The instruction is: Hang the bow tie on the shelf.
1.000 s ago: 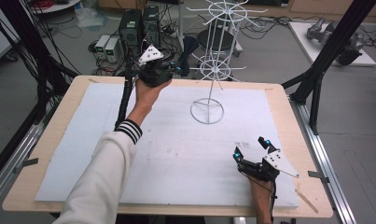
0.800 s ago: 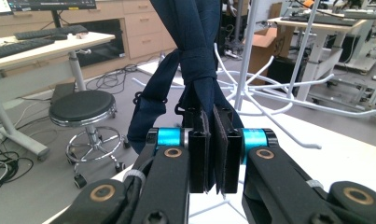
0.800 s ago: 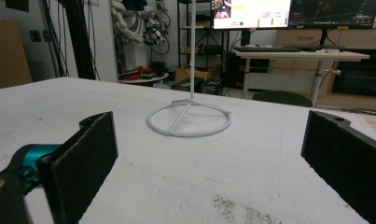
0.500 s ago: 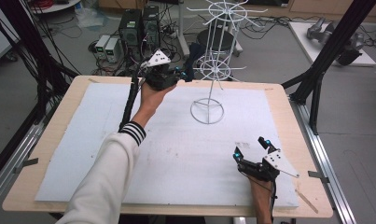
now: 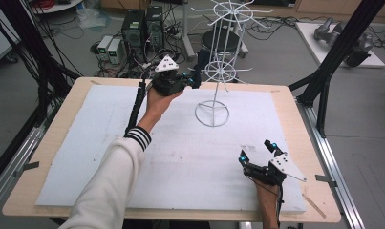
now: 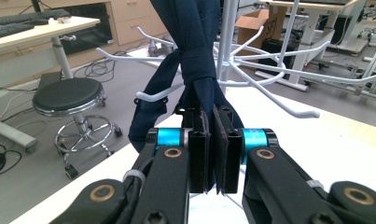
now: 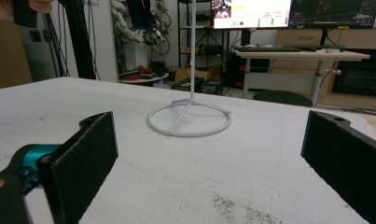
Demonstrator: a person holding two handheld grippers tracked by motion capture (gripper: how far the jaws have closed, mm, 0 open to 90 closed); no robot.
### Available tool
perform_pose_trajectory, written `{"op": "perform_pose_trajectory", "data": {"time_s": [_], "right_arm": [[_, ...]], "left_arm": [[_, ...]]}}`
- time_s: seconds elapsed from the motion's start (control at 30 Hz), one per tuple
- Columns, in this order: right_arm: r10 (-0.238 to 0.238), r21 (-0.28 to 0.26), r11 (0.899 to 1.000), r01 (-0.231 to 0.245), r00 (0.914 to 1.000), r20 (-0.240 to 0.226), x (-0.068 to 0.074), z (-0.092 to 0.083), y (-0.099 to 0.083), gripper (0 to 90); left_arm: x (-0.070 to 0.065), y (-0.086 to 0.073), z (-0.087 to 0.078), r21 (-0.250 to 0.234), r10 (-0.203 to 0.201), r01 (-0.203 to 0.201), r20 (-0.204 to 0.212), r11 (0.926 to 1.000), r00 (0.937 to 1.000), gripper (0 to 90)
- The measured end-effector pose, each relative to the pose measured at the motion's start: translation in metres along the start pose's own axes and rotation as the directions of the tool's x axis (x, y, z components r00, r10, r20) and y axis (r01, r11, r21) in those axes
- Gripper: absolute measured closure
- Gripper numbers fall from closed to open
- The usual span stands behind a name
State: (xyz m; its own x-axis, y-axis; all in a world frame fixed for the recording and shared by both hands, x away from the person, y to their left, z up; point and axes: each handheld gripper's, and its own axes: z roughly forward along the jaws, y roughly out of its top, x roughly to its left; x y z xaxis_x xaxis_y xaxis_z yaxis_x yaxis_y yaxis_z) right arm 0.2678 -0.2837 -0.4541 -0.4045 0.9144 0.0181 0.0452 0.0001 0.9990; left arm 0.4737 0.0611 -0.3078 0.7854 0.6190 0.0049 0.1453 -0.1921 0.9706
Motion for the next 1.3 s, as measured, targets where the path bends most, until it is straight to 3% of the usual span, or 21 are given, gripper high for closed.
{"op": "perform_pose_trajectory", "data": {"time_s": [0.17,0.27,0.33,0.4,0.47,0.6,0.67,0.83,0.9,1.0,1.07,1.3], "right_arm": [[-0.001,0.000,1.000,0.001,1.0000,0.001,0.000,0.000,0.000,2.6],[0.002,0.001,1.000,-0.002,1.0000,0.002,0.000,0.000,0.000,2.6],[0.002,0.000,1.000,-0.002,1.0000,-0.003,0.000,0.000,0.000,2.7],[0.005,0.001,1.000,-0.005,1.0000,-0.004,-0.001,0.000,0.000,2.6],[0.006,0.001,1.000,-0.006,1.0000,-0.005,-0.001,0.000,0.000,2.6],[0.000,-0.003,1.000,0.000,1.0000,-0.005,0.000,-0.001,0.000,2.6],[0.001,-0.009,1.000,-0.001,1.0000,-0.007,0.001,-0.001,-0.001,2.6],[0.002,-0.006,1.000,-0.002,1.0000,-0.006,0.001,-0.002,-0.001,2.6],[-0.003,-0.010,1.000,0.003,1.0000,-0.004,0.001,-0.002,-0.001,2.6],[-0.014,-0.016,1.000,0.014,0.9999,-0.006,0.000,-0.002,-0.001,2.6],[-0.008,-0.013,1.000,0.008,1.0000,-0.005,0.001,-0.002,-0.001,2.6],[-0.009,-0.014,1.000,0.009,0.9999,-0.004,0.002,-0.002,-0.001,2.6]], "left_arm": [[0.000,-0.003,0.001,0.006,-0.008,0.008,-0.001,1.0000,1.0000,81.5],[0.000,-0.006,0.000,0.006,0.012,-0.012,-0.016,0.9999,0.9998,68.2],[0.000,-0.008,-0.001,0.006,0.003,-0.003,-0.002,1.0000,1.0000,59.3],[0.002,-0.009,-0.002,0.020,-0.027,0.026,0.012,0.9995,0.9996,42.6],[0.004,-0.010,-0.005,0.021,-0.029,0.029,0.010,0.9994,0.9995,28.3],[0.010,-0.017,-0.019,-0.014,-0.044,0.044,0.018,0.9989,0.9989,19.0],[0.011,-0.024,-0.028,-0.017,-0.036,0.036,0.021,0.9992,0.9991,18.5],[0.014,-0.047,-0.061,-0.036,-0.051,0.052,0.022,0.9980,0.9984,18.5],[0.013,-0.060,-0.080,-0.038,-0.040,0.040,0.007,0.9985,0.9992,18.4],[0.011,-0.085,-0.111,-0.030,-0.025,0.024,-0.024,0.9993,0.9994,18.5],[0.011,-0.103,-0.134,-0.046,-0.041,0.039,-0.048,0.9982,0.9980,18.5],[0.008,-0.152,-0.204,-0.084,-0.026,0.016,-0.124,0.9964,0.9919,18.4]]}}
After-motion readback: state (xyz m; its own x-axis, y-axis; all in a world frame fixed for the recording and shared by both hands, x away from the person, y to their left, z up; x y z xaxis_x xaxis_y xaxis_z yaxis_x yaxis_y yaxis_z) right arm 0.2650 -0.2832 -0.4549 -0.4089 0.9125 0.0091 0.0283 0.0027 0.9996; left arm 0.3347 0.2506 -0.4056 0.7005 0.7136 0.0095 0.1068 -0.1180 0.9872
